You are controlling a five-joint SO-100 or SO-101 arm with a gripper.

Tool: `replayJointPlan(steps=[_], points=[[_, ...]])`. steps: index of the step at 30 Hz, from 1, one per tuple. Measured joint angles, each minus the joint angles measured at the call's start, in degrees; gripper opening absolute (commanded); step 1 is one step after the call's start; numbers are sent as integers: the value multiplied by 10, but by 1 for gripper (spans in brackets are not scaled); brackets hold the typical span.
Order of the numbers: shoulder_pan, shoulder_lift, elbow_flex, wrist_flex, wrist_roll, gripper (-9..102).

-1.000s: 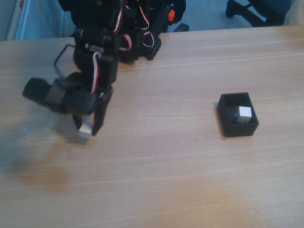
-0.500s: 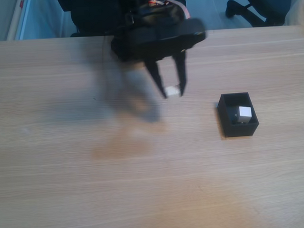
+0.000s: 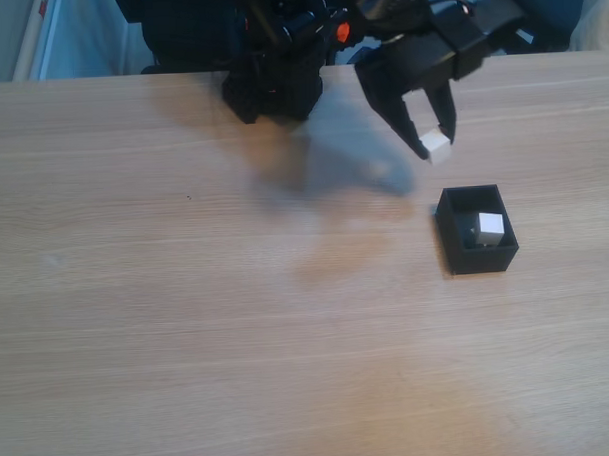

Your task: Pick blocks and place them in the box.

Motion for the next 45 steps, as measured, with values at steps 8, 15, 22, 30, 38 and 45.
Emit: replayJointPlan(steps=[8,15,22,30,38,45], points=[[-20,-112,-54,-50,16,1],[-21,-169,-69,-83,16,3],[-18,-203,-75,-117,9,7],[-13,-221,-102,-129,9,10],[-8,-221,-114,-88,-4,10],[29,-129,-82,-9,16,0]])
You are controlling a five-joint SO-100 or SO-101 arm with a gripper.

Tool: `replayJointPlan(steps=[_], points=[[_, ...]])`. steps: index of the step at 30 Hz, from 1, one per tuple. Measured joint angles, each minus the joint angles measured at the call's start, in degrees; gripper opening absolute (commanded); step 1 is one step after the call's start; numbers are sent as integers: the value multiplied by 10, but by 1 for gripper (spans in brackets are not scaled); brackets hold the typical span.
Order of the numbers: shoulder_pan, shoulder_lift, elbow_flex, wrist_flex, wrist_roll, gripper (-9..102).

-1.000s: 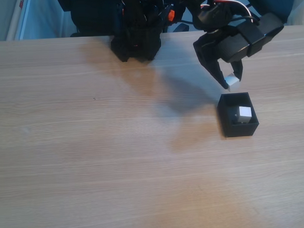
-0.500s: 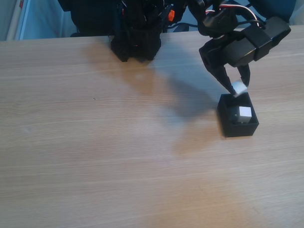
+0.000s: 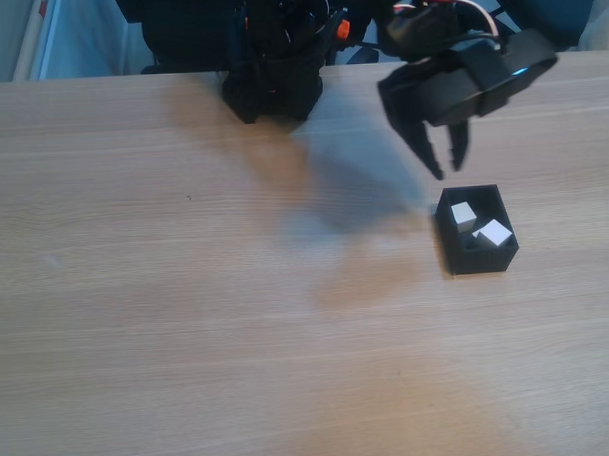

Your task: Pick blocks and place them in the box.

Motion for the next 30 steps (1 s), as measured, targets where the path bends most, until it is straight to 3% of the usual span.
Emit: replayJointPlan(steps=[17,30], points=[[246,470,464,99,-258,0],[316,658,533,276,-279,0]])
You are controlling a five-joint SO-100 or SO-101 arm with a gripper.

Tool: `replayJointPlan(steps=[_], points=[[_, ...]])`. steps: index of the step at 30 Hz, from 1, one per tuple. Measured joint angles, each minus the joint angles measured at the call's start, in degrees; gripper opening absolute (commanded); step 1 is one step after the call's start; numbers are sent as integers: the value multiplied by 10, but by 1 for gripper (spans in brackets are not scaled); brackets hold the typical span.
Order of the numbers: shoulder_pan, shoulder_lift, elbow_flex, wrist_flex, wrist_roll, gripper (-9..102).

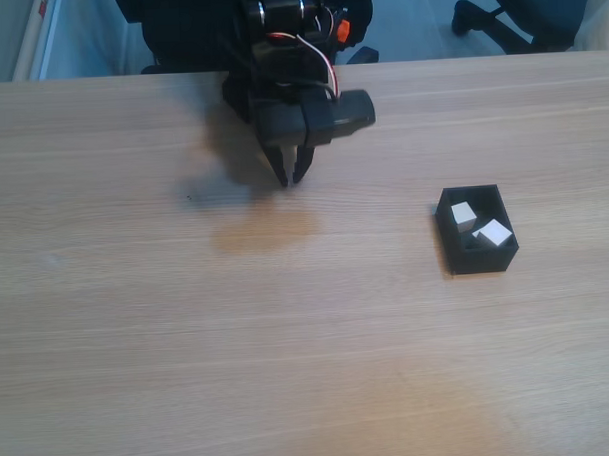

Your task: Pick blocks and place them in the box.

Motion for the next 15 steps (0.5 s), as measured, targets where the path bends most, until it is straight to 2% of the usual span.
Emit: replayJointPlan(steps=[2,6,15], points=[[-5,11,0,27,1,0],[6,11,0,28,40,4],[14,12,0,28,43,6]])
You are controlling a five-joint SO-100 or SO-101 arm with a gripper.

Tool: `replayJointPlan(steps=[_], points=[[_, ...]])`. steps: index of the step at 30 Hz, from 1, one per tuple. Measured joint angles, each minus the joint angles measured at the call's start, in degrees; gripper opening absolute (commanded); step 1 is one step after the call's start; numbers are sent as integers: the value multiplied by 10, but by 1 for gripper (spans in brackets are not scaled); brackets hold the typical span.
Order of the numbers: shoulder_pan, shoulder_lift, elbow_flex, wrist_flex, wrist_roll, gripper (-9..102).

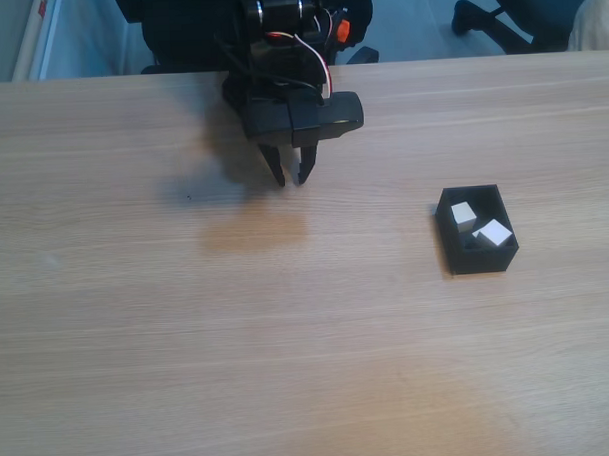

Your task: Pick blocks and place them in the box.

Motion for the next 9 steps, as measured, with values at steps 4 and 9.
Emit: replayJointPlan(steps=[4,9], points=[[0,0,0,0,0,6],[0,0,0,0,0,7]])
